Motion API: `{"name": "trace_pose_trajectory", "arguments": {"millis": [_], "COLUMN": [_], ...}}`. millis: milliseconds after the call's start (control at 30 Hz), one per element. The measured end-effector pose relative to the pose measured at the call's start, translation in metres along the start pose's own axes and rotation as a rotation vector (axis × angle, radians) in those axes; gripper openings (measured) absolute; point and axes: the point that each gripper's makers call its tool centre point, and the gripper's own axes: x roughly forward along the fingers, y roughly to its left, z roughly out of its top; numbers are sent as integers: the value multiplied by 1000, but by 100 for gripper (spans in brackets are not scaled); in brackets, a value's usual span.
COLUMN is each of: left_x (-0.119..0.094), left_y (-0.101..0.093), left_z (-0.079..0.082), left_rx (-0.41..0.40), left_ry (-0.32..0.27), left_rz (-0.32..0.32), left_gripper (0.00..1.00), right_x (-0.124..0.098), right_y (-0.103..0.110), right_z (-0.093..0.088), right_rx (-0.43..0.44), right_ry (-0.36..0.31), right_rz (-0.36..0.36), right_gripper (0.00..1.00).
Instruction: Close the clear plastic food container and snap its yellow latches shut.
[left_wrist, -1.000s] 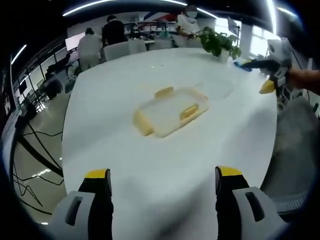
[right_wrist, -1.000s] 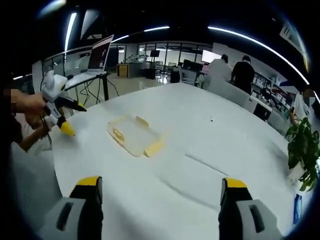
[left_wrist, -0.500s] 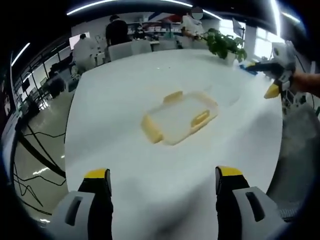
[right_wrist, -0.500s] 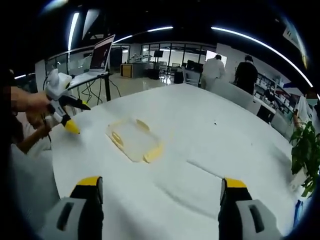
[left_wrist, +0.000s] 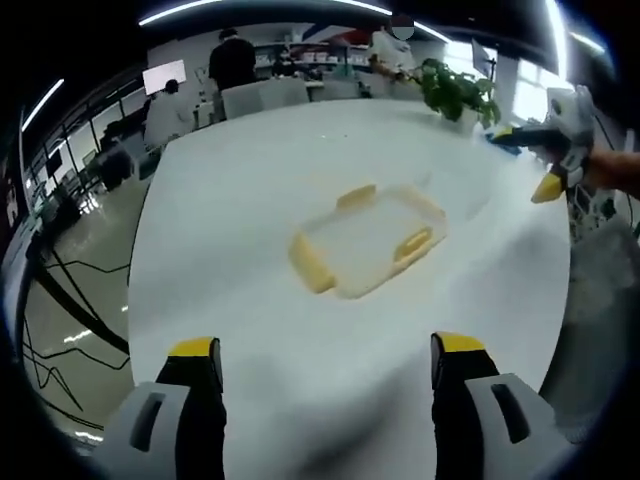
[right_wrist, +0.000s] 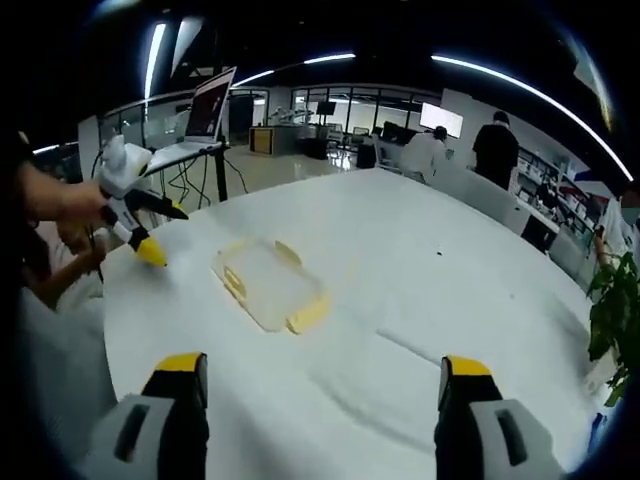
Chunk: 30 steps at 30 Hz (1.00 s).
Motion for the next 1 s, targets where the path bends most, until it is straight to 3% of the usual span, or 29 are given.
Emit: {"name": "trace_pose_trajectory", "arguments": {"millis": [333, 500, 633, 1000], "left_x": [8, 12, 13, 16], "left_y": [1, 2, 4, 7], "left_z": [-1, -2, 2, -7], "left_rx": [16, 45, 24, 60], "left_ry": [15, 30, 21, 51], "left_rz": [-8, -24, -29, -36], "left_gripper": [84, 84, 84, 85], "right_x": [3, 7, 12, 21], "right_y": [-7, -6, -6, -4], "right_z": [7, 7, 2, 5], "right_rx": [-18, -26, -32, -60], "right_ry": [-12, -7, 8, 11], "right_rz": [1, 18, 32, 75], "right_gripper": [97, 92, 92, 89]}}
